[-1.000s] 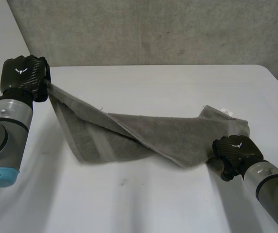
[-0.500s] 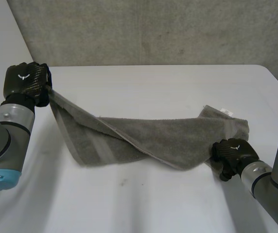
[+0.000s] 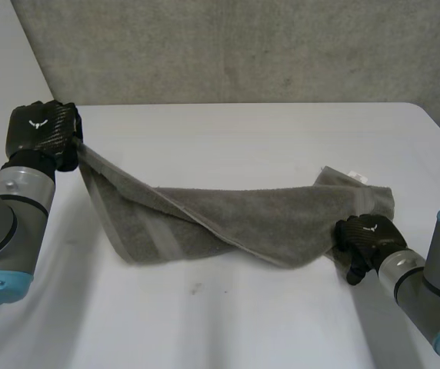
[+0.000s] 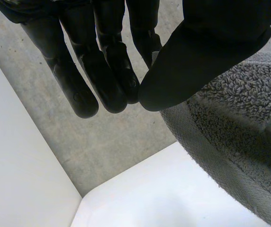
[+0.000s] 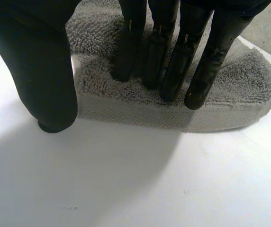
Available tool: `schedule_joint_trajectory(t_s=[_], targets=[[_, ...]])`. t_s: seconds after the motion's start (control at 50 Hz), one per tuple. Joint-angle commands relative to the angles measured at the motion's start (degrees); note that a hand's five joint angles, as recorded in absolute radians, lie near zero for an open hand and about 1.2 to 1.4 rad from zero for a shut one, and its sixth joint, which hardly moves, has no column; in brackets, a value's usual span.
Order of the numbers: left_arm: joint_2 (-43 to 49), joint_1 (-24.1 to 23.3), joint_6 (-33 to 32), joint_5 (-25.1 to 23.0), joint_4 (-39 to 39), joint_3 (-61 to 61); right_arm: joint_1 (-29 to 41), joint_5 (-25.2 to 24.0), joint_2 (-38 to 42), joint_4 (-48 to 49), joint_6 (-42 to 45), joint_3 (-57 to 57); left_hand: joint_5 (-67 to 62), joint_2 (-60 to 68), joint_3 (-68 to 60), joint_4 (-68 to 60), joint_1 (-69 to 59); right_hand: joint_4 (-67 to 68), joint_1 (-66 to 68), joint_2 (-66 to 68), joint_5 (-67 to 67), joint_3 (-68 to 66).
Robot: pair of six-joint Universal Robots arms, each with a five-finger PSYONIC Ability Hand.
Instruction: Fold the laundry
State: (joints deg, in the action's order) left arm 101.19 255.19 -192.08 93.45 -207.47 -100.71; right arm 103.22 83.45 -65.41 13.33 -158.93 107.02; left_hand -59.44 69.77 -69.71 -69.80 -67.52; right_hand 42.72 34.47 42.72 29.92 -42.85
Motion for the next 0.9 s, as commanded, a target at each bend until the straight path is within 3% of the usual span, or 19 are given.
schedule_joint_trajectory(t_s=[0.02, 0.48, 0.6, 0.62, 0.9], targets=[[-0.02, -0.05, -0.05, -0.02, 0.22, -0.1, 0.05, -0.05, 0.28, 0.03, -0.07, -1.11, -10.56, 10.23, -10.29, -10.2, -12.48, 6.73, 14.97, 6.73, 9.52, -6.59], [-0.2, -0.31, -0.05, -0.02, 0.31, -0.54, -0.04, 0.04, 2.92, 0.03, 0.11, -3.93, -10.56, 10.23, -10.29, -10.2, -12.48, 13.79, 22.04, 13.79, 16.59, -13.66], [-0.2, -0.31, -0.05, -0.02, 0.31, -0.54, -0.12, 0.13, 3.36, 0.2, 0.02, -4.45, -10.56, 10.23, -10.29, -10.2, -12.48, 30.78, 39.03, 30.78, 33.58, -30.65], [-0.2, -0.31, 0.03, -0.02, 0.31, -0.54, -0.3, 0.13, 3.1, 0.46, -0.07, -4.54, -10.56, 10.23, -10.29, -10.2, -12.48, 37.22, 45.46, 37.22, 40.01, -37.08], [-0.38, -0.49, 0.03, -0.11, 0.4, -0.54, -4.52, -0.13, -4.46, 1.7, -0.15, -4.02, -10.56, 10.23, -10.29, -10.2, -12.48, 37.28, 45.53, 37.28, 40.08, -37.15]])
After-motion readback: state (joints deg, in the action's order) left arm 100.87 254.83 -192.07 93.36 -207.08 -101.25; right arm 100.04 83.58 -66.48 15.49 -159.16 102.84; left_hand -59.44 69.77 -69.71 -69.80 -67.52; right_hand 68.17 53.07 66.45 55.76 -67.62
